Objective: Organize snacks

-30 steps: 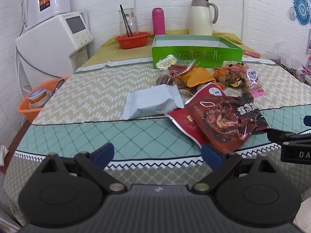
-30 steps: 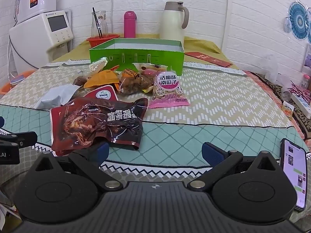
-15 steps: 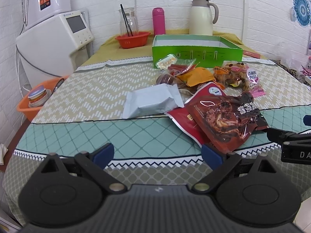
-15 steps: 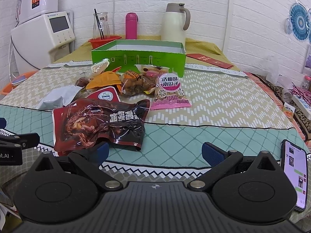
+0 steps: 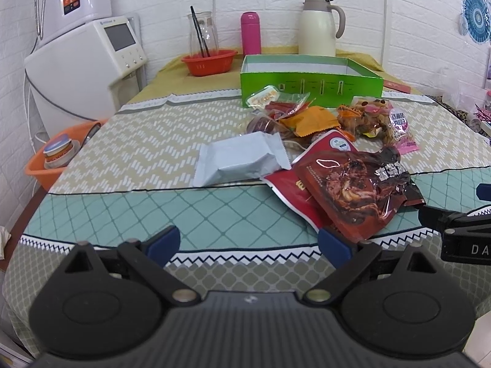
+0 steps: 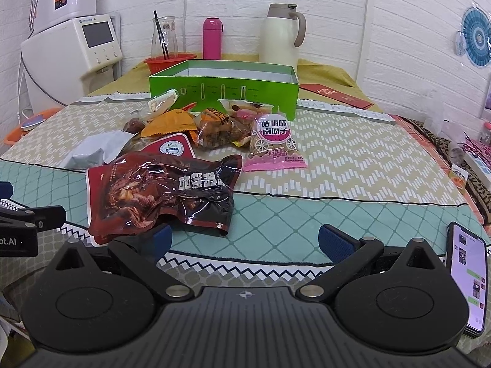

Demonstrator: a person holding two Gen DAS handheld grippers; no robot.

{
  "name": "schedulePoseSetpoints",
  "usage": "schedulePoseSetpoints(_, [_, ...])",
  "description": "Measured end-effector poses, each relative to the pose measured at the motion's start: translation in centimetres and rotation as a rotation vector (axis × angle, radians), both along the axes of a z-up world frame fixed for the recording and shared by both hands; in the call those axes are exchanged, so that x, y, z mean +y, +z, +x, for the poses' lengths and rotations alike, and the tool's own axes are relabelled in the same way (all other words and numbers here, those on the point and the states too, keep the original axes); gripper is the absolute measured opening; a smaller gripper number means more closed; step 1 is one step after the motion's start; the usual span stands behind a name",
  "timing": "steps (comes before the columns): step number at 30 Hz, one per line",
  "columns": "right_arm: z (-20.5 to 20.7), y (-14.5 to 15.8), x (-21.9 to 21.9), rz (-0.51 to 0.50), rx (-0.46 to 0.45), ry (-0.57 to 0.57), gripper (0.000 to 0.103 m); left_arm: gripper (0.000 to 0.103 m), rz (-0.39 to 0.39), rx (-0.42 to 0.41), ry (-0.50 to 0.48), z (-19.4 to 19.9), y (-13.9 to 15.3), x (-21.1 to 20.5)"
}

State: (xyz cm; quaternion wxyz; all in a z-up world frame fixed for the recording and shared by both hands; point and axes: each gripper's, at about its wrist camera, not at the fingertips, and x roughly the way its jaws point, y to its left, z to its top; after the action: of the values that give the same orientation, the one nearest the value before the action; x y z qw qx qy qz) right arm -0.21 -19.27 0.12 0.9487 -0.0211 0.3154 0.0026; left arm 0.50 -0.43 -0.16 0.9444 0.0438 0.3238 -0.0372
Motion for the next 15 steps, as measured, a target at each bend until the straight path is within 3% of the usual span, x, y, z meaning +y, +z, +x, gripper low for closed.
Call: schedulePoseSetpoints(15, [0.12,0.00,0.02,-0.001,0.003,0.005,0.103,0.095,-0.008,-0.002,0.001,-0.03,-0.01,0.14])
